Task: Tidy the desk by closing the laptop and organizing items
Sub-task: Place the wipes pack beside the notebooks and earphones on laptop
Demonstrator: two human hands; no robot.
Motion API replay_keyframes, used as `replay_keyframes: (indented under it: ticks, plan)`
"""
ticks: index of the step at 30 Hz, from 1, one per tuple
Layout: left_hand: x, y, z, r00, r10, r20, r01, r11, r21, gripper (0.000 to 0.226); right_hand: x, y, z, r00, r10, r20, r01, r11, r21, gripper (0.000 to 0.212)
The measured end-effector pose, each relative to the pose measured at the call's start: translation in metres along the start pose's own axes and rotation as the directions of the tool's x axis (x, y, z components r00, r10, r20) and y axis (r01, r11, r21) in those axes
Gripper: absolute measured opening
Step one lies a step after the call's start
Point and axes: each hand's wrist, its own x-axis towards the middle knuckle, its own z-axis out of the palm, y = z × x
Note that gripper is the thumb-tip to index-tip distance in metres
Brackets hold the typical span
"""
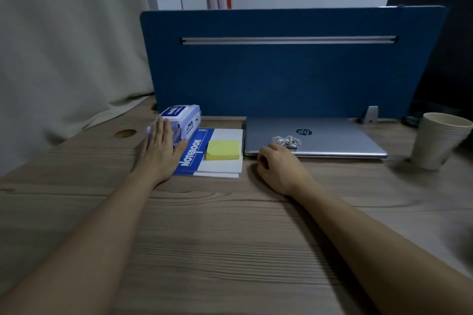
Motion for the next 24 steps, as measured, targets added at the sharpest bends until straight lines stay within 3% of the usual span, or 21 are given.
replay_keyframes:
  ticks: [4, 8, 11, 13, 20, 24]
  plan:
    - [-0.027, 0.007, -0.013, 0.999, 0.041, 0.007, -0.038, 0.975, -0.221, 0.081, -0.005, -0.001, -0.006, 1.000, 0.008, 0.020, -0.008, 1.000, 0.027, 0.019]
    - [-0.063, 0.014, -0.027, 0.984, 0.163, 0.074, -0.153, 0.981, -0.123, 0.081, -0.016, -0.003, -0.016, 0.999, 0.007, 0.043, -0.010, 0.998, 0.055, 0.018]
    - [-0.076, 0.025, -0.027, 0.964, 0.261, 0.050, -0.252, 0.958, -0.133, 0.050, -0.027, -0.004, -0.022, 0.999, 0.019, 0.041, -0.023, 0.997, 0.077, 0.018]
    - [-0.077, 0.036, -0.028, 0.971, 0.239, 0.014, -0.235, 0.964, -0.126, 0.036, -0.035, -0.002, -0.024, 0.998, 0.037, 0.045, -0.041, 0.996, 0.074, 0.019]
    - [-0.064, 0.059, -0.019, 0.987, 0.163, -0.013, -0.164, 0.982, -0.090, 0.029, -0.040, 0.008, -0.023, 0.998, 0.059, 0.003, -0.059, 0.998, -0.018, 0.020]
    - [-0.052, 0.068, -0.014, 0.991, 0.125, -0.041, -0.127, 0.991, -0.038, 0.029, -0.029, 0.016, -0.024, 0.987, 0.059, -0.152, -0.083, 0.985, -0.154, 0.021]
